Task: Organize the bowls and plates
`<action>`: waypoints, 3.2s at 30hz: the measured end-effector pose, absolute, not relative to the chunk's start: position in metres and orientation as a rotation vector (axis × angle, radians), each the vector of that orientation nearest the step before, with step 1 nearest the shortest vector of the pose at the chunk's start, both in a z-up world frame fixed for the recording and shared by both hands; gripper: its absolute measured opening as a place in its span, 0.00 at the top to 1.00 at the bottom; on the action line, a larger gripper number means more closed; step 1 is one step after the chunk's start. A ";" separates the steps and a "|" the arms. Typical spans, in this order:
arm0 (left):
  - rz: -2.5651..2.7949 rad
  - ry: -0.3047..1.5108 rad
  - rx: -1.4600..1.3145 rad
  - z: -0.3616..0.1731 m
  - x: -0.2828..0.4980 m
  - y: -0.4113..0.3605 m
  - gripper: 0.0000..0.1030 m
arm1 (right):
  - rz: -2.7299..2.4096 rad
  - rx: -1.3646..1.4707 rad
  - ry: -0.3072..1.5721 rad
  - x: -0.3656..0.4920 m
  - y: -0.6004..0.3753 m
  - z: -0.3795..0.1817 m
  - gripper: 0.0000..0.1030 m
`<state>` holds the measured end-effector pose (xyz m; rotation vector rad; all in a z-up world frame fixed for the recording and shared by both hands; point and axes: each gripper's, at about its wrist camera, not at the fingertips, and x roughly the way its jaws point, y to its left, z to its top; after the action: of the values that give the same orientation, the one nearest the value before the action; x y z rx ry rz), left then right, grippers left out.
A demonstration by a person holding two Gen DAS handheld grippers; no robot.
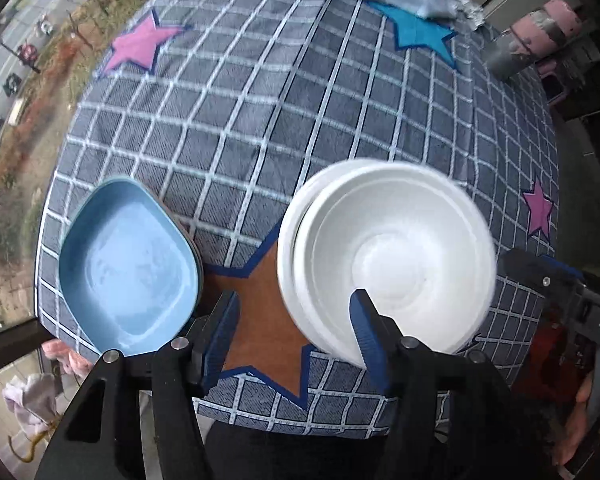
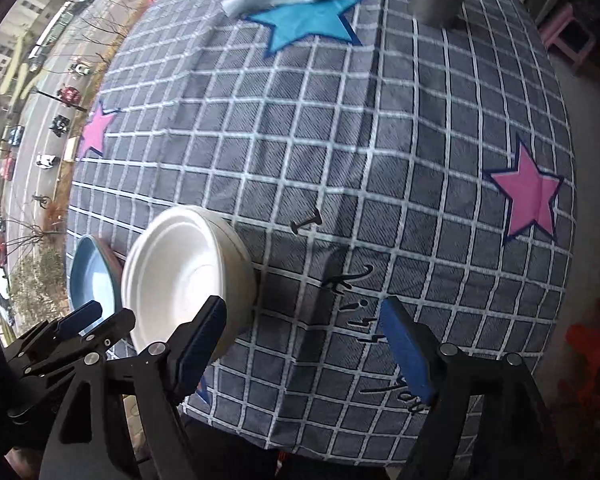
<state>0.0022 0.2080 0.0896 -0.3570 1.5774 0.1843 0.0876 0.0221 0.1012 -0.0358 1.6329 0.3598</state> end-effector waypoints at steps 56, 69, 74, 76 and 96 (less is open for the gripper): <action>0.343 1.391 -0.571 0.147 -0.079 0.259 0.56 | 0.846 -0.109 1.597 0.034 0.150 0.129 0.59; 0.335 1.395 -0.669 0.107 -0.097 0.366 0.56 | 0.816 -0.157 1.647 0.017 0.256 0.097 0.58; 0.347 1.412 -0.651 0.091 -0.089 0.391 0.54 | 0.734 -0.128 1.692 0.031 0.275 0.078 0.18; 0.354 1.423 -0.648 0.088 -0.089 0.397 0.53 | 0.709 -0.129 1.678 0.036 0.276 0.079 0.18; 0.372 1.383 -0.211 0.139 -0.082 0.354 0.18 | 0.664 -0.611 1.314 -0.015 0.236 0.165 0.18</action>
<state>-0.0825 0.3535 0.1385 -0.2109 1.3830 0.3716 -0.0146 0.2356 0.1655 -0.6112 1.3141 0.6639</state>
